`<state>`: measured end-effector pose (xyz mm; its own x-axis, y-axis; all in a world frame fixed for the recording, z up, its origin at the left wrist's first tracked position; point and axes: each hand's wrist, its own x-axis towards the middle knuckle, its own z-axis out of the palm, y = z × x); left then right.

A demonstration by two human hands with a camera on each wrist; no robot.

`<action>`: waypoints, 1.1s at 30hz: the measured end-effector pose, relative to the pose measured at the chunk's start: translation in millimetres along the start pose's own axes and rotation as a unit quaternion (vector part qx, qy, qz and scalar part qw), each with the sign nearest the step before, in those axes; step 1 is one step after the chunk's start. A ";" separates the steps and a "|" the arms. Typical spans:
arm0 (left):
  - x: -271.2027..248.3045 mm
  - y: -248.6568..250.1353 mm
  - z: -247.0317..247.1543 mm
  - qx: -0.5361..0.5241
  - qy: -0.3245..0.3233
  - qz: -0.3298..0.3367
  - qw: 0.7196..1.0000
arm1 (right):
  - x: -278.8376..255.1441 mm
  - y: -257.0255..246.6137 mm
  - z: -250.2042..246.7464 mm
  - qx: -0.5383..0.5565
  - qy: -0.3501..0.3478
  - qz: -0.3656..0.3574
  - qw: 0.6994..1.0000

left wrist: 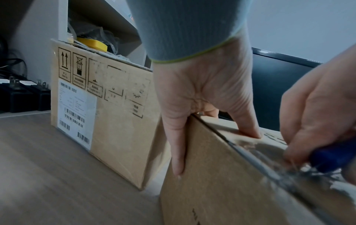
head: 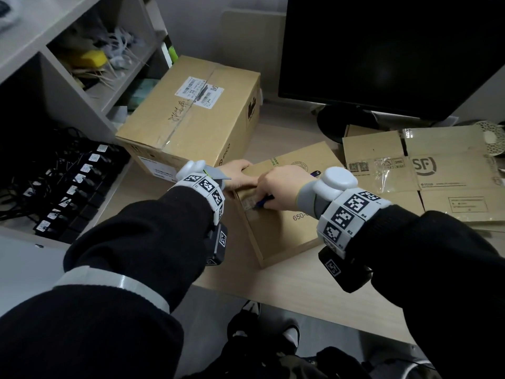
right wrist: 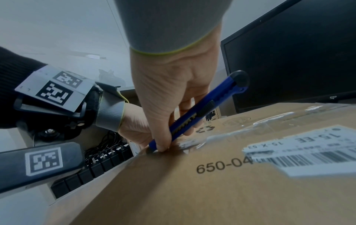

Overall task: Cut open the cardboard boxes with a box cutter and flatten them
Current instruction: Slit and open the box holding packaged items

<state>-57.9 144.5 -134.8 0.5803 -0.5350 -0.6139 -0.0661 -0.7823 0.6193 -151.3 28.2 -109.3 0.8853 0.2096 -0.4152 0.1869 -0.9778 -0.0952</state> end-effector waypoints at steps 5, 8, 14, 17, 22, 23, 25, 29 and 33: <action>0.5 -1.6 -1.2 0.011 0.006 -0.001 1.000 | -3.0 8.9 2.0 0.014 0.013 -0.004 1.000; 1.9 -2.2 -1.7 0.015 0.006 0.002 1.000 | -8.5 17.2 4.6 0.024 0.024 -0.003 0.999; 4.0 0.7 -3.7 -0.009 0.001 -0.015 1.000 | -17.0 27.2 6.1 0.063 0.050 -0.006 0.997; 6.2 16.1 -4.9 0.054 -0.009 -0.008 0.998 | -17.7 29.6 6.7 0.072 0.053 0.006 0.996; 24.9 50.7 7.7 0.150 0.013 0.048 0.987 | -17.4 28.1 7.9 0.070 0.051 0.015 0.996; 27.5 53.4 13.0 0.137 0.002 0.047 0.989 | -17.8 27.6 6.8 0.068 0.048 0.018 0.996; 35.6 54.5 23.6 0.151 0.001 0.037 0.988 | -19.3 29.3 5.9 0.062 0.047 0.021 0.997; 37.6 51.1 27.7 0.229 0.031 0.006 0.973 | -22.3 37.4 3.8 0.050 0.038 0.031 0.998; 40.8 52.0 25.8 0.224 0.027 0.019 0.974 | -28.5 55.8 -3.2 0.035 0.016 0.050 0.998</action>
<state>-58.7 73.7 -140.3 0.6111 -0.5591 -0.5604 -0.4294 -0.8288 0.3587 -164.8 -32.3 -99.8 0.9113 0.1093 -0.3970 0.0677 -0.9908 -0.1175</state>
